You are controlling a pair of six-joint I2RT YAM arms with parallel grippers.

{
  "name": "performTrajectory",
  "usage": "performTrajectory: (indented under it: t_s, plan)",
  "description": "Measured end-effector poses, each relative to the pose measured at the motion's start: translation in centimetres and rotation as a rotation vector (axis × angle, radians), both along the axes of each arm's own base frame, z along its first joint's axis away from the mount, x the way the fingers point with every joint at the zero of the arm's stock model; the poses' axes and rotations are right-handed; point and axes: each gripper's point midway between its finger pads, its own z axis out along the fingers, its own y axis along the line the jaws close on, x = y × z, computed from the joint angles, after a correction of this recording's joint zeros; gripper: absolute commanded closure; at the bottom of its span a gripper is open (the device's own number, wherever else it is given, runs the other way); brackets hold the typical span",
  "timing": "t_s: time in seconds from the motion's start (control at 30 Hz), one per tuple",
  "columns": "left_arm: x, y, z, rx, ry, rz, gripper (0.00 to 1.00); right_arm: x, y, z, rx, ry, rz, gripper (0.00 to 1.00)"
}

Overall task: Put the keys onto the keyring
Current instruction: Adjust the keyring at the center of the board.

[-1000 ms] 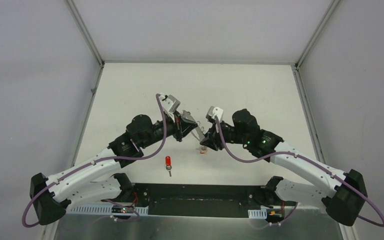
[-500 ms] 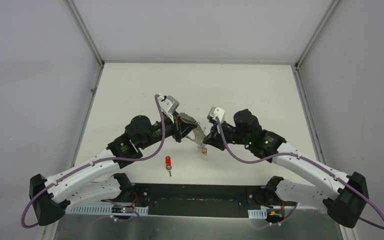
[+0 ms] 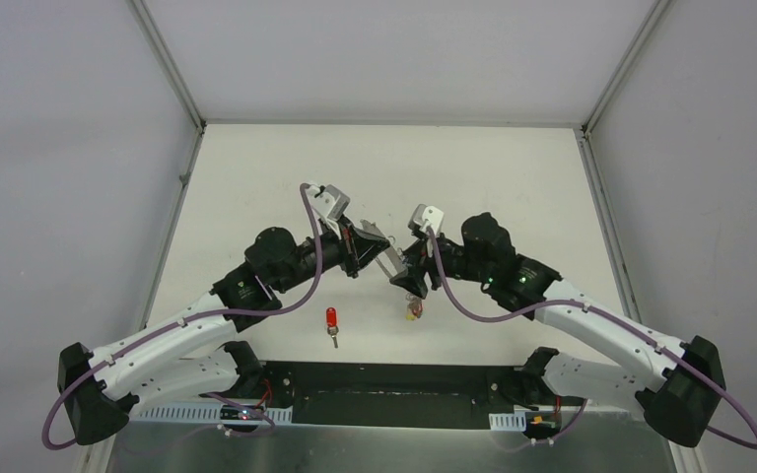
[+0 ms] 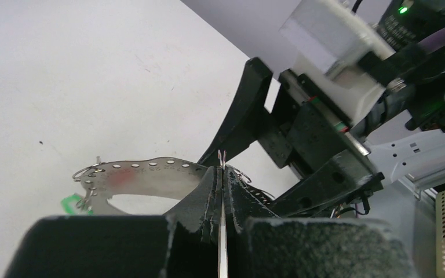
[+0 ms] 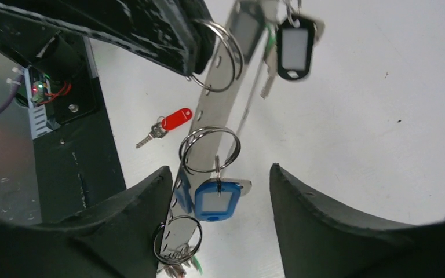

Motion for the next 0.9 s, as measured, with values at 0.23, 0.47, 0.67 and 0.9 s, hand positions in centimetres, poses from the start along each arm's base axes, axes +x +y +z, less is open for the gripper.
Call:
performTrajectory:
  t_s: [0.23, 0.47, 0.67, 0.9]
  plan:
    - [0.0, -0.1, 0.0, -0.027, 0.01, 0.0, 1.0, 0.9, 0.0, -2.1, -0.046, 0.018, -0.035, 0.8]
    - [0.0, 0.0, -0.2, -0.021, 0.013, 0.005, 1.0, 0.8, -0.6, -1.6, -0.029, 0.001, -0.061, 1.0]
    - [-0.5, 0.1, 0.7, -0.043, -0.004, -0.007, 1.0, -0.3, -1.2, -0.2, 0.006, -0.022, -0.041, 1.0]
    - [-1.0, -0.2, 0.6, -0.04, -0.003, -0.032, 1.0, -1.5, -1.6, -0.2, 0.009, 0.037, -0.035, 1.0]
